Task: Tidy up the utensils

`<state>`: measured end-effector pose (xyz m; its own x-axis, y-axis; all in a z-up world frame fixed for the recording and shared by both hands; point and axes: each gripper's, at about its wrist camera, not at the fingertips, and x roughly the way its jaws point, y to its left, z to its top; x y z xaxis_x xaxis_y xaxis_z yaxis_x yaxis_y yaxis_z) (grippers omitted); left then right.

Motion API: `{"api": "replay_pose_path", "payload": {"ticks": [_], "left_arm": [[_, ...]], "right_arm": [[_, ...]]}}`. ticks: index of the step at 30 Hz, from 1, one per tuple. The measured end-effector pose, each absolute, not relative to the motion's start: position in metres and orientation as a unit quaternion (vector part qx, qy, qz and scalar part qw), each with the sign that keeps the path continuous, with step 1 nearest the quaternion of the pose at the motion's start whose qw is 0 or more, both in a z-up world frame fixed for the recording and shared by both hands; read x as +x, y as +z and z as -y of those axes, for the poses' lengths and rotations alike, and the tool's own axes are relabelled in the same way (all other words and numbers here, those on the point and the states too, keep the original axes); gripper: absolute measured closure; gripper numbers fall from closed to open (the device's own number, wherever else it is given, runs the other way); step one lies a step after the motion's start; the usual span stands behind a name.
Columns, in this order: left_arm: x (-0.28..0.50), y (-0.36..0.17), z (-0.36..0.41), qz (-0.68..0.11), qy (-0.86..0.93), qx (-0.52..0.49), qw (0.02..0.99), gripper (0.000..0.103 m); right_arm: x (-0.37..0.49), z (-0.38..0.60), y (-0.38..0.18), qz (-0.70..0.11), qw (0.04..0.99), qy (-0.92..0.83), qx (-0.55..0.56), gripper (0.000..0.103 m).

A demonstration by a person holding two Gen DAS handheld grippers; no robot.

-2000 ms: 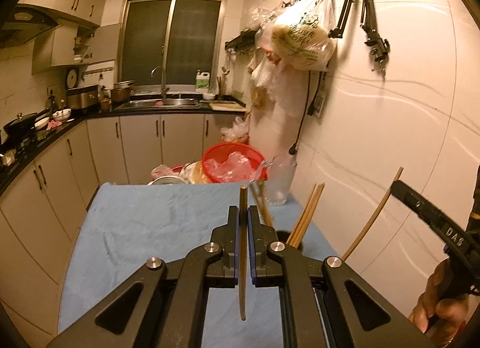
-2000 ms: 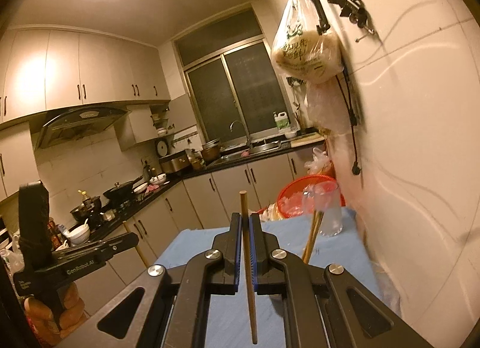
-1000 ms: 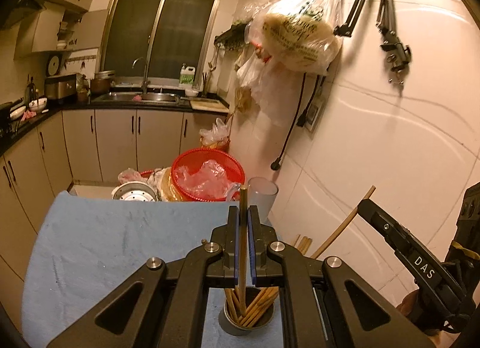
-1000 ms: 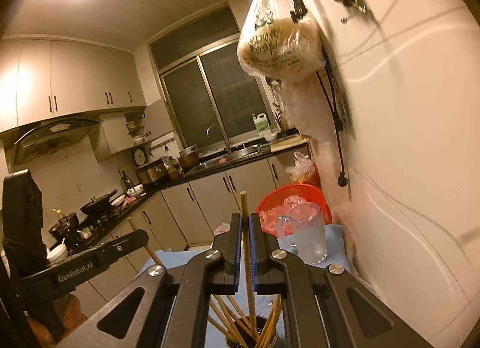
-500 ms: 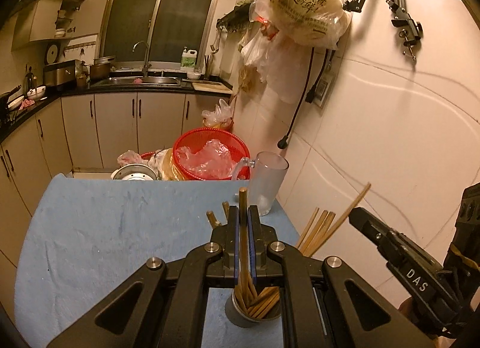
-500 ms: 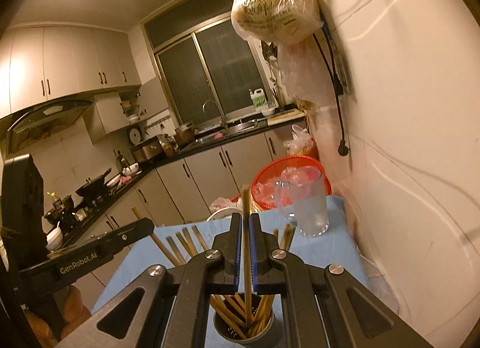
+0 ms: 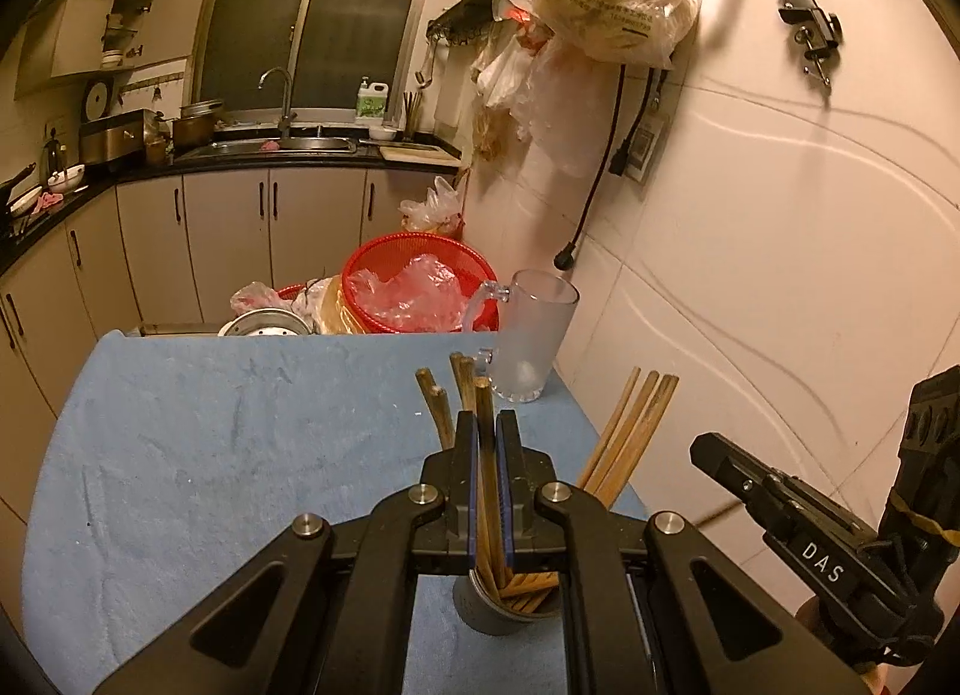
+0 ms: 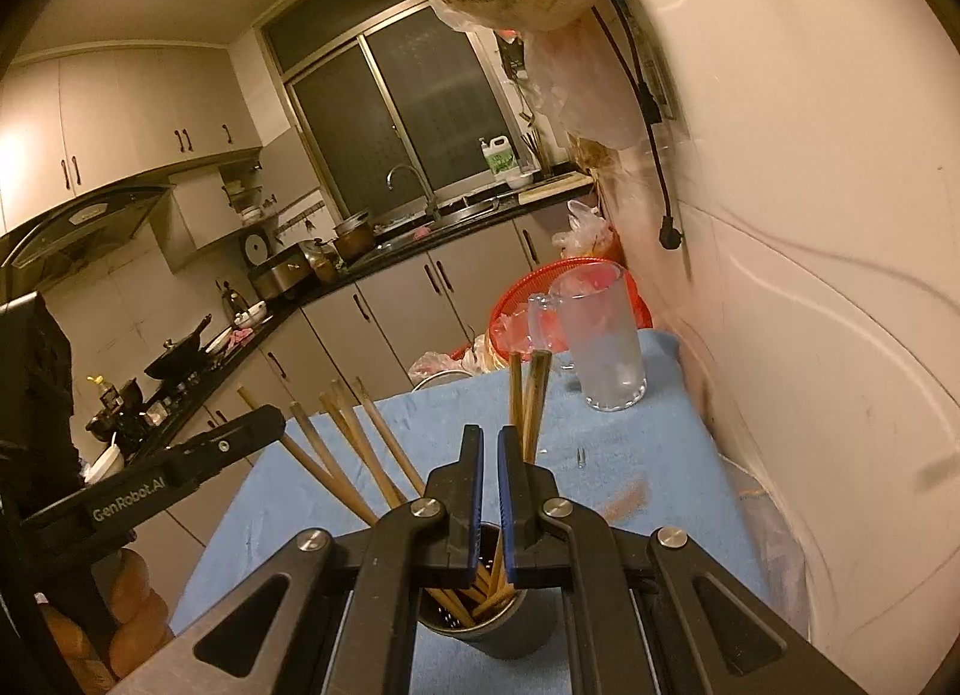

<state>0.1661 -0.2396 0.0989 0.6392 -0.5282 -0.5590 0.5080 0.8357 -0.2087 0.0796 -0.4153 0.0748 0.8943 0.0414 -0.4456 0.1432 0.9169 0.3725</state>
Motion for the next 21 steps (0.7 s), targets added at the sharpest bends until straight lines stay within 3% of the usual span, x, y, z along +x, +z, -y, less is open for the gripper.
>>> {"api": "replay_pose_path", "payload": {"ticks": [18,21], "left_arm": [[0.149,0.094,0.237,-0.308,-0.267,0.015,0.913,0.095],[0.145,0.096,0.235,-0.301,-0.264,0.019,0.916,0.083]], "right_arm": [[0.038,0.409,0.095,-0.204,0.956,-0.021,0.209,0.096],[0.031,0.405,0.101,-0.199,0.958,-0.026,0.204,0.096]]}}
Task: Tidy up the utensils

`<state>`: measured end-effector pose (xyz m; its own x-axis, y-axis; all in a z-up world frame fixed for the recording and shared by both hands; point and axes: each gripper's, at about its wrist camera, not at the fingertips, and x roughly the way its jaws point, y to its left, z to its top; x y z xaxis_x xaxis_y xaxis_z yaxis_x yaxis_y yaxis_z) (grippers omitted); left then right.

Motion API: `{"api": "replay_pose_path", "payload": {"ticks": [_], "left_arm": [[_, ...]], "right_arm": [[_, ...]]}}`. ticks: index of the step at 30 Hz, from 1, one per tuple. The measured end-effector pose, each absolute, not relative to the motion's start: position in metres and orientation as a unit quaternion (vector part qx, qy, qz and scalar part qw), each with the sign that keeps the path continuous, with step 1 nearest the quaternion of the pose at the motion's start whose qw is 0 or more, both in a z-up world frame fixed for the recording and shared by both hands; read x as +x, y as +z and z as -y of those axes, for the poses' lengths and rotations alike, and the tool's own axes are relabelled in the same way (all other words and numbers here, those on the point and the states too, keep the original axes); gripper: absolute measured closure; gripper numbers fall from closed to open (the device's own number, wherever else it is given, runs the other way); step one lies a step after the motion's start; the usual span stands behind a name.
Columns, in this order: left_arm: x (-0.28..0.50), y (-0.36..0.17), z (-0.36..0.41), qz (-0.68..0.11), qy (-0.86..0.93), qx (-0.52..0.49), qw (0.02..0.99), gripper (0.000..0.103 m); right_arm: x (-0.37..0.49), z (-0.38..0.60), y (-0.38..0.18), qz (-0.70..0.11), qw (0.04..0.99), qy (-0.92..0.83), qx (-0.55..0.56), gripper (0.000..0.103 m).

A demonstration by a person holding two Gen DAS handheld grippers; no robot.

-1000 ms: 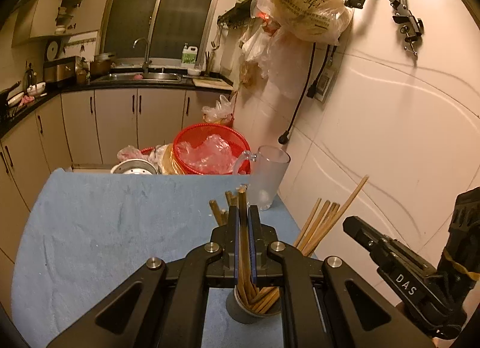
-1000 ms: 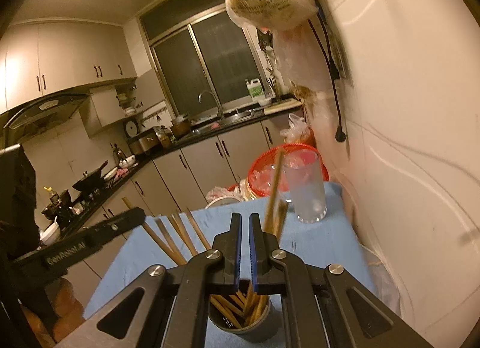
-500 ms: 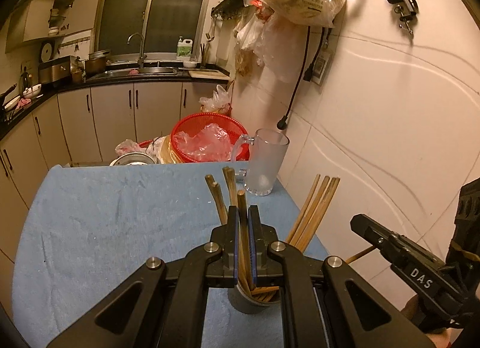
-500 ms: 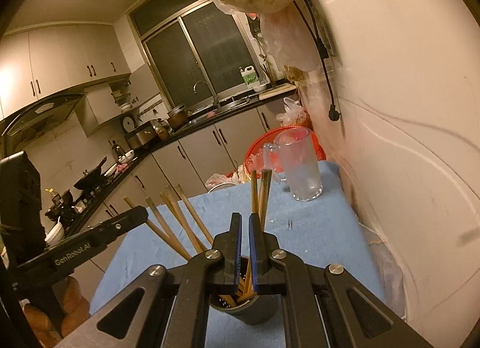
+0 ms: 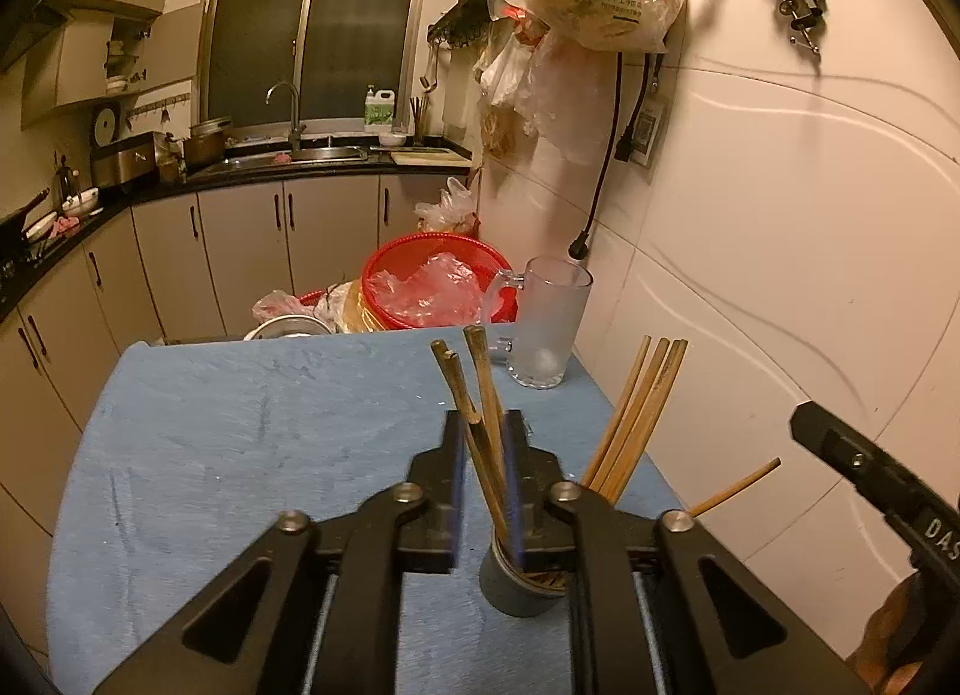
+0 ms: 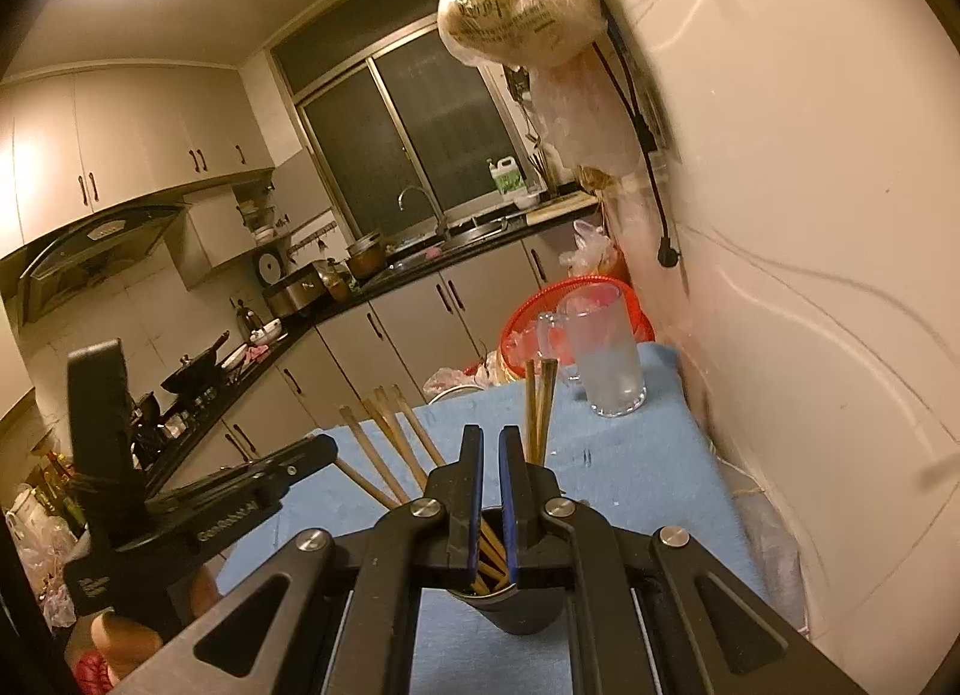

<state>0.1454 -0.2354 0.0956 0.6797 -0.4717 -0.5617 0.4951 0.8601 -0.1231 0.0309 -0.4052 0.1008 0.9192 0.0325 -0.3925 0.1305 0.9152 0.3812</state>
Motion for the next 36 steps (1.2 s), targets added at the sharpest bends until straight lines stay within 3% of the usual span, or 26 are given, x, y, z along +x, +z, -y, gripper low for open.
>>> {"api": "replay_pose_path", "payload": {"ticks": [2,7,12,13,14,15,16,17,20,36], "left_arm": [[0.142,0.098,0.234,-0.292,-0.258,0.022,0.921,0.073],[0.134,0.101,0.229,-0.283,-0.253,0.027,0.925,0.071],[0.126,0.101,0.222,-0.275,-0.243,0.032,0.93,0.058],[0.124,0.1,0.22,-0.274,-0.24,0.033,0.931,0.048],[0.122,0.099,0.217,-0.275,-0.235,0.033,0.932,0.035],[0.119,0.098,0.213,-0.275,-0.23,0.033,0.933,0.031],[0.116,0.097,0.21,-0.272,-0.224,0.034,0.935,0.028],[0.111,0.096,0.206,-0.268,-0.22,0.037,0.937,0.028],[0.093,0.089,0.191,-0.261,-0.2,0.047,0.943,0.019],[0.011,0.043,0.117,-0.282,-0.101,0.133,0.945,0.005]], "right_arm": [[0.025,0.405,0.104,-0.196,0.958,-0.028,0.207,0.096],[0.016,0.406,0.107,-0.195,0.957,-0.037,0.211,0.096],[0.006,0.402,0.105,-0.201,0.956,-0.057,0.205,0.094],[0.004,0.4,0.103,-0.207,0.955,-0.065,0.204,0.089],[0.002,0.399,0.1,-0.213,0.953,-0.076,0.203,0.077],[-0.001,0.397,0.097,-0.218,0.951,-0.084,0.202,0.067],[-0.005,0.394,0.095,-0.22,0.95,-0.093,0.2,0.041],[-0.01,0.389,0.093,-0.219,0.95,-0.104,0.195,0.023],[-0.024,0.372,0.087,-0.221,0.952,-0.137,0.16,0.023],[-0.07,0.291,0.056,-0.254,0.949,-0.164,0.09,0.022]]}}
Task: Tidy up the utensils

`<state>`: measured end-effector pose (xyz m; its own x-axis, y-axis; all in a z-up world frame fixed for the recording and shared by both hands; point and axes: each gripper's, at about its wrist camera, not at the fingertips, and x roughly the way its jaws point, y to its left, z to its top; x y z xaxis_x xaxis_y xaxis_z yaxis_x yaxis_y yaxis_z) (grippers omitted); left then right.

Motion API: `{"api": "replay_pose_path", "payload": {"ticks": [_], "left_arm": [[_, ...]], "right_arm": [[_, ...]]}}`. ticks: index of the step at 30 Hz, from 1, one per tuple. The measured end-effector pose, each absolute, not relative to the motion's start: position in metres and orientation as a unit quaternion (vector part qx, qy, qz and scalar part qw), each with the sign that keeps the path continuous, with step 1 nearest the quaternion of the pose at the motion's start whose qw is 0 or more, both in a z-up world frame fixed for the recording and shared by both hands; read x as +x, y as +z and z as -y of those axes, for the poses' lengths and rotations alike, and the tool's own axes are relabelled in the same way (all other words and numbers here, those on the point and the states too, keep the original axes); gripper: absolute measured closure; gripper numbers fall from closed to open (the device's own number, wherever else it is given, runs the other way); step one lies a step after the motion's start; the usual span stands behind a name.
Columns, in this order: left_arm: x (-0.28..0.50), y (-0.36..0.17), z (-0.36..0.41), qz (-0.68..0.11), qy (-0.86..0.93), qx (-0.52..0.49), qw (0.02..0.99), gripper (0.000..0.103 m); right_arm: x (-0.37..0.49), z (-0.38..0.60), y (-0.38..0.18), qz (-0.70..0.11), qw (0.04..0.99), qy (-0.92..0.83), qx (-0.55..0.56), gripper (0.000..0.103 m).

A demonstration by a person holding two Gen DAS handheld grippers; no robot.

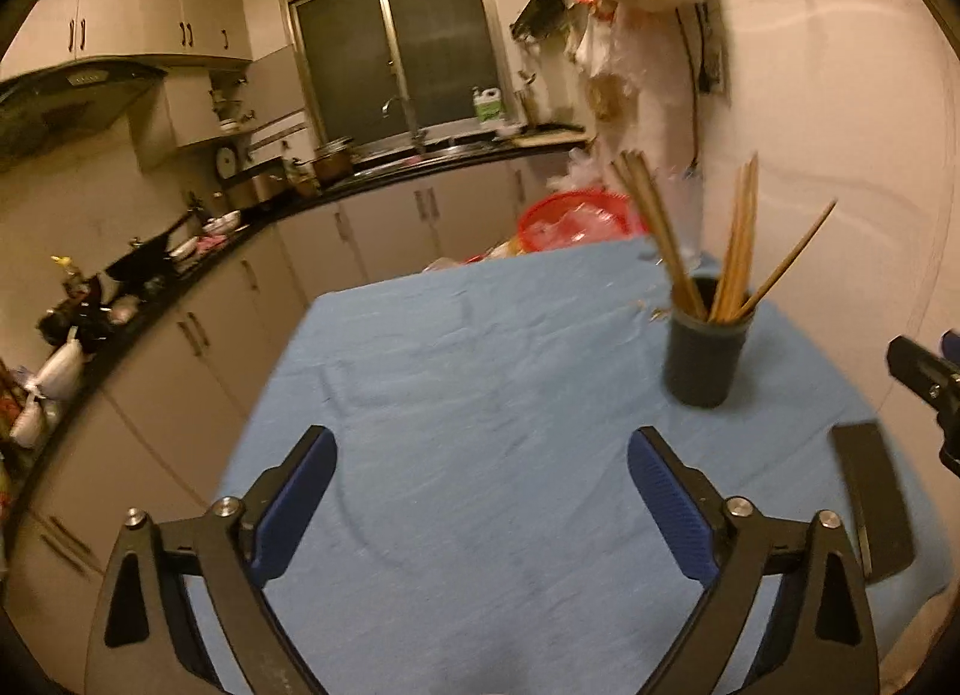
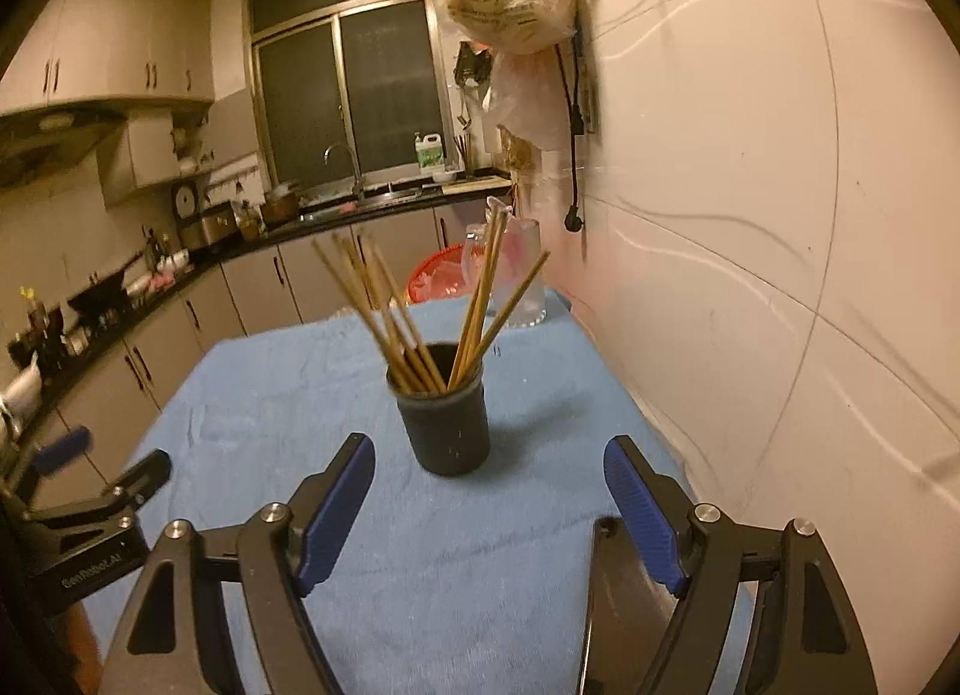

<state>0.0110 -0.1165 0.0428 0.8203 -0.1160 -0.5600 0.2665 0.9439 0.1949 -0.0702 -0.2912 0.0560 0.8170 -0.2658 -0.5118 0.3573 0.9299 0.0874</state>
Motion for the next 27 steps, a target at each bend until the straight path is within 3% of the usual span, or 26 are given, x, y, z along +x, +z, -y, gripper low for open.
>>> {"api": "replay_pose_path", "payload": {"ticks": [27], "left_arm": [[-0.006,0.016,0.107,-0.307,-0.123,0.127,0.935,0.005]], "right_arm": [[-0.073,0.272,0.043,-0.273,0.942,-0.192,0.048,0.022]]}}
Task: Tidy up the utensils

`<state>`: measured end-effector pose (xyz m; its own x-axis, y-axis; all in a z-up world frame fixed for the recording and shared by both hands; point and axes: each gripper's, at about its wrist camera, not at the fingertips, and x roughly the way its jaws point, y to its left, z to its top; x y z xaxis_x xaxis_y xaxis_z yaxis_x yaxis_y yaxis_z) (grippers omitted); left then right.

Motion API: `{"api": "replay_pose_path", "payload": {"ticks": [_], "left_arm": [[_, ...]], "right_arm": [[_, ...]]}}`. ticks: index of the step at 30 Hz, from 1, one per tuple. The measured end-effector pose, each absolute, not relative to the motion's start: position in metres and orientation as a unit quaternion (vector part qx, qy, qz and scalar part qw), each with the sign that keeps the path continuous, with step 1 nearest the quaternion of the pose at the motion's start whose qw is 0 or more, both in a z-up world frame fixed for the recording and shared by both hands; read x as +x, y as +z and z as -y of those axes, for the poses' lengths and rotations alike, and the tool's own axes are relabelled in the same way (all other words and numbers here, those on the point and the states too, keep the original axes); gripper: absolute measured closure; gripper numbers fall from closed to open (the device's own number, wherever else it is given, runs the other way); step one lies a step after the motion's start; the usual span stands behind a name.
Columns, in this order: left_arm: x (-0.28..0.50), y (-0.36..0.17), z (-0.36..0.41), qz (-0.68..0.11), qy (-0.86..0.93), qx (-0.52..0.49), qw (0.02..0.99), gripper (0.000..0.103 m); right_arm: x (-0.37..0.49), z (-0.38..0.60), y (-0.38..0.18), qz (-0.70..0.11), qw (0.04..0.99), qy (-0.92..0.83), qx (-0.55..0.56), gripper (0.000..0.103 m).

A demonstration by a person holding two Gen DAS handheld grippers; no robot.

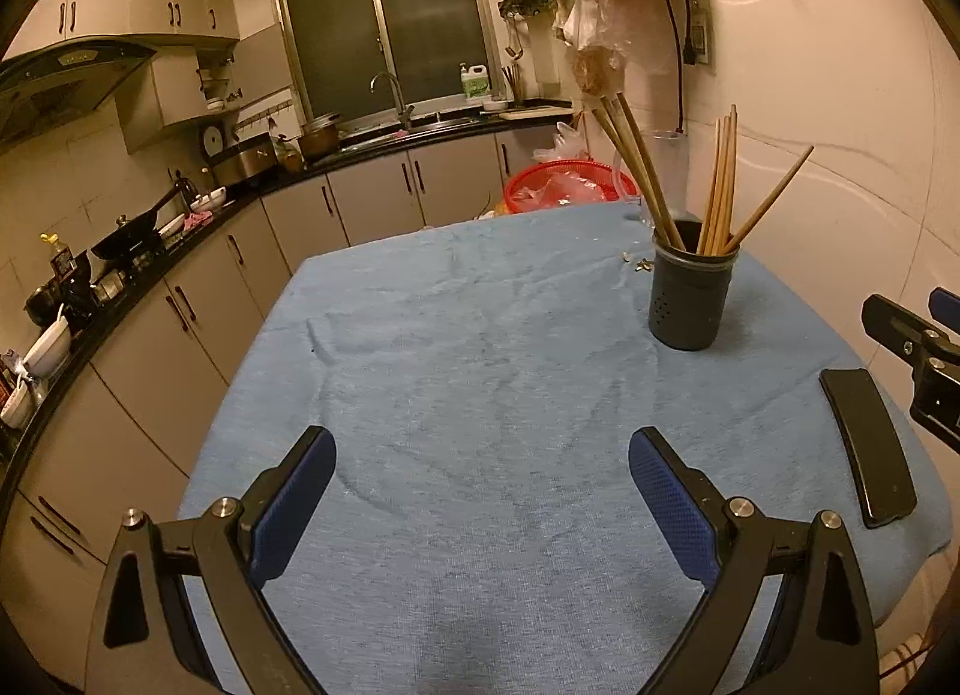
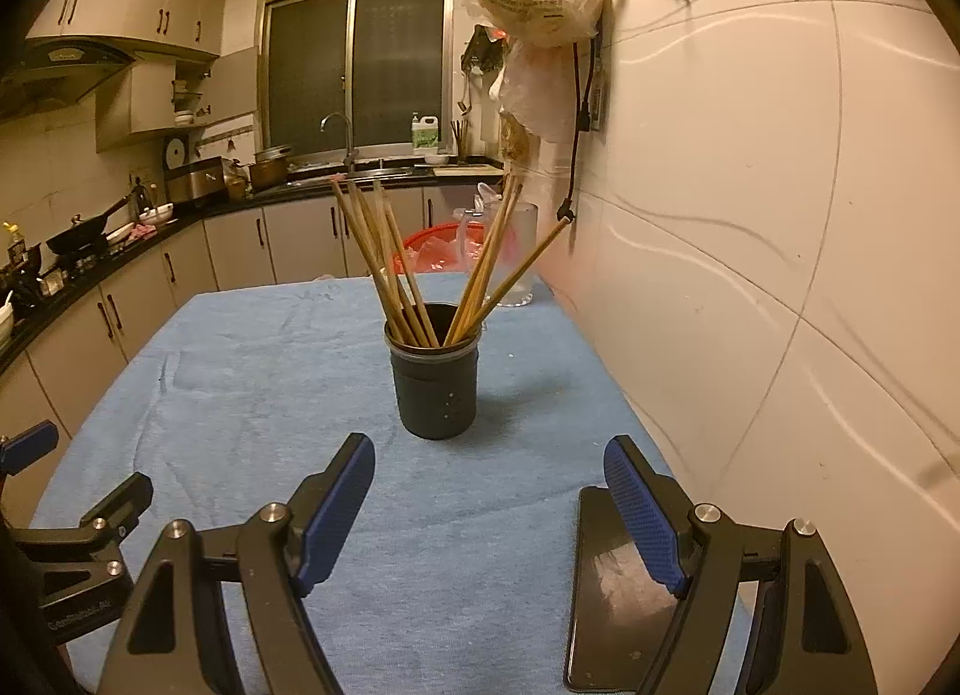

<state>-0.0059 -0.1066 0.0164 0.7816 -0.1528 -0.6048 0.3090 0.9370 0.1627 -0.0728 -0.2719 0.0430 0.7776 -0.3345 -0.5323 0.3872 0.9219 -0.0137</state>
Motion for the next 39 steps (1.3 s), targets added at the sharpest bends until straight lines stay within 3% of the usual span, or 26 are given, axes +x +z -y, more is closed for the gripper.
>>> {"api": "replay_pose_path", "payload": {"ticks": [39], "left_arm": [[-0.0059,0.0078,0.1081,-0.32,-0.131,0.127,0.93,0.005]], "right_arm": [[-0.0729,0.2723,0.0346,-0.288,0.936,-0.198,0.051,0.022]]}}
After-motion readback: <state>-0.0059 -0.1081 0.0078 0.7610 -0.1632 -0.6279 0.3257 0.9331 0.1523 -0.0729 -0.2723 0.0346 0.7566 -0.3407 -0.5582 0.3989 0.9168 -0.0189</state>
